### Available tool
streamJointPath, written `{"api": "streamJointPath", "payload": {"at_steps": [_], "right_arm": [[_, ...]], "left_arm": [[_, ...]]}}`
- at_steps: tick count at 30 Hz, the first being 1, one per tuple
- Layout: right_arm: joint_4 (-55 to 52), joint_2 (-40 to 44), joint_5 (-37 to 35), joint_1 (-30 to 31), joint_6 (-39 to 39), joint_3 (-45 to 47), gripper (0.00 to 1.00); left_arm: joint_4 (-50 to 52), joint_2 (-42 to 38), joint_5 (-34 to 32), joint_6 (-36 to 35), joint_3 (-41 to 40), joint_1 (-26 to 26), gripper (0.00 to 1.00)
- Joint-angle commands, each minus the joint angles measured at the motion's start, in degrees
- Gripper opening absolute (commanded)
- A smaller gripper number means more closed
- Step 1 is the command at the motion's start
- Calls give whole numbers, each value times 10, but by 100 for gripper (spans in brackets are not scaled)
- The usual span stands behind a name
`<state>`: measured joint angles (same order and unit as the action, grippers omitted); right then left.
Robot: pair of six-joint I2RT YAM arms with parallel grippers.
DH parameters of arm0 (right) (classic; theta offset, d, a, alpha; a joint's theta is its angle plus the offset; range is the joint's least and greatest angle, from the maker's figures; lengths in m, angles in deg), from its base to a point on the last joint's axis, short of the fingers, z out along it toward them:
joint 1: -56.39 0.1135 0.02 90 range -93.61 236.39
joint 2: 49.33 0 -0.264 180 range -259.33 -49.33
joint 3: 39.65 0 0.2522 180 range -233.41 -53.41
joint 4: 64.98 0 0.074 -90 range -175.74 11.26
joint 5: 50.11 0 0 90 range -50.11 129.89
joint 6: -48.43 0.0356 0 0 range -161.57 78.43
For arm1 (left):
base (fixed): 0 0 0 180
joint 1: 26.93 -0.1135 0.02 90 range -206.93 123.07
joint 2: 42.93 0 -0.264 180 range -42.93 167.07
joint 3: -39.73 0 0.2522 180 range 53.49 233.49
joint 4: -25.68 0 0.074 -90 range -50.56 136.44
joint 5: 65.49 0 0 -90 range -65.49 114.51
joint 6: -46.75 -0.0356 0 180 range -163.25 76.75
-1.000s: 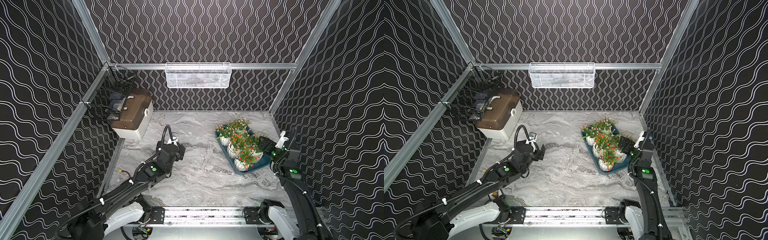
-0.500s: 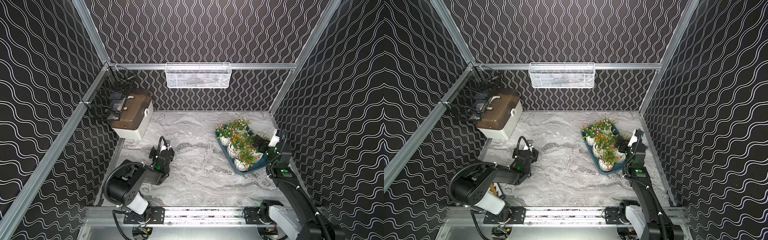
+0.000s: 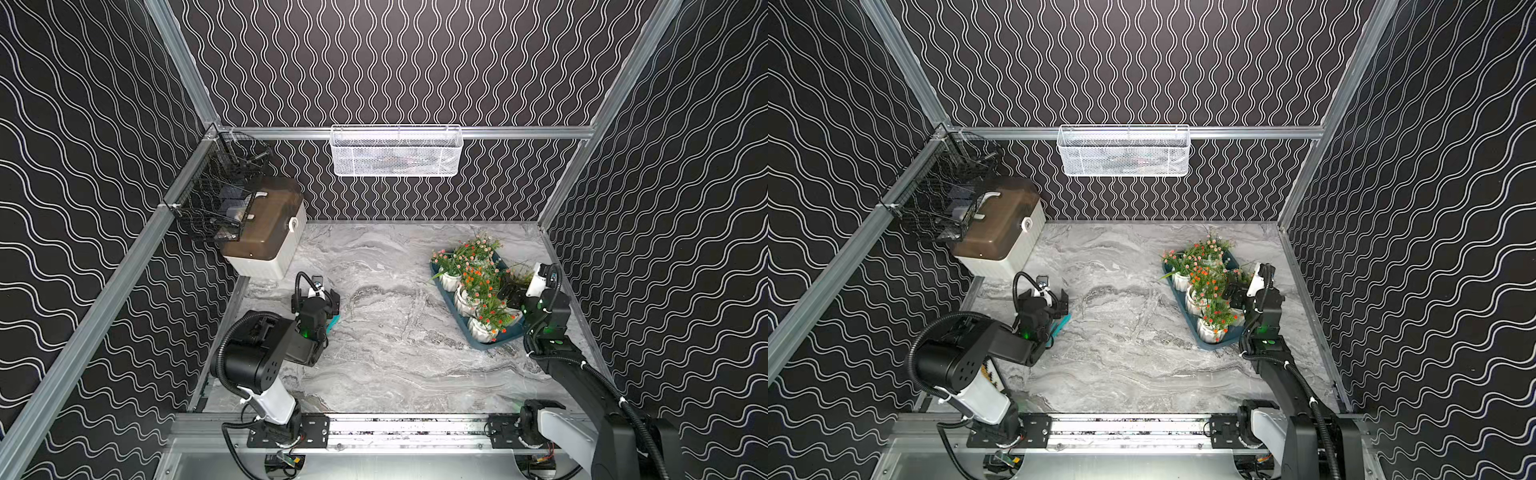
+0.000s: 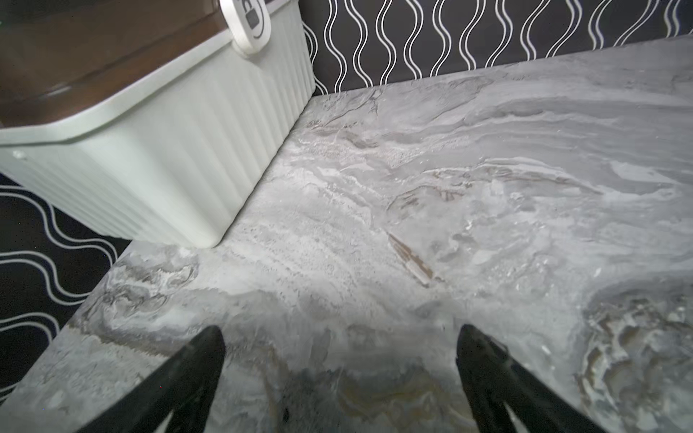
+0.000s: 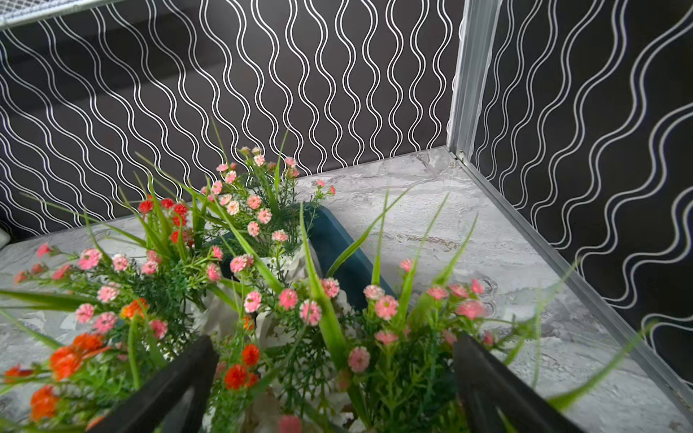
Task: Put the potted gypsophila into the storage box
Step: Reset both arms
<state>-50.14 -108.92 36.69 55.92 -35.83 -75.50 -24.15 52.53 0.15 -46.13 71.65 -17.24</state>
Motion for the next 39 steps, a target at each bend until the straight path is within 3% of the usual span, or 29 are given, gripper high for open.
{"api": "streamJointPath", "payload": {"at_steps": [1, 22, 28, 39], "right_arm": [[65, -10, -27, 10, -29, 10, 100], [256, -196, -22, 18, -53, 61, 100], [370, -273, -17, 26, -60, 82, 100], [335, -272, -17, 29, -63, 67, 100]], "left_arm": [[-14, -4, 15, 11, 3, -2, 99], [-20, 0, 18, 10, 4, -4, 99], [-21, 0, 18, 9, 4, -4, 99], [-2, -3, 31, 17, 11, -13, 99]]}}
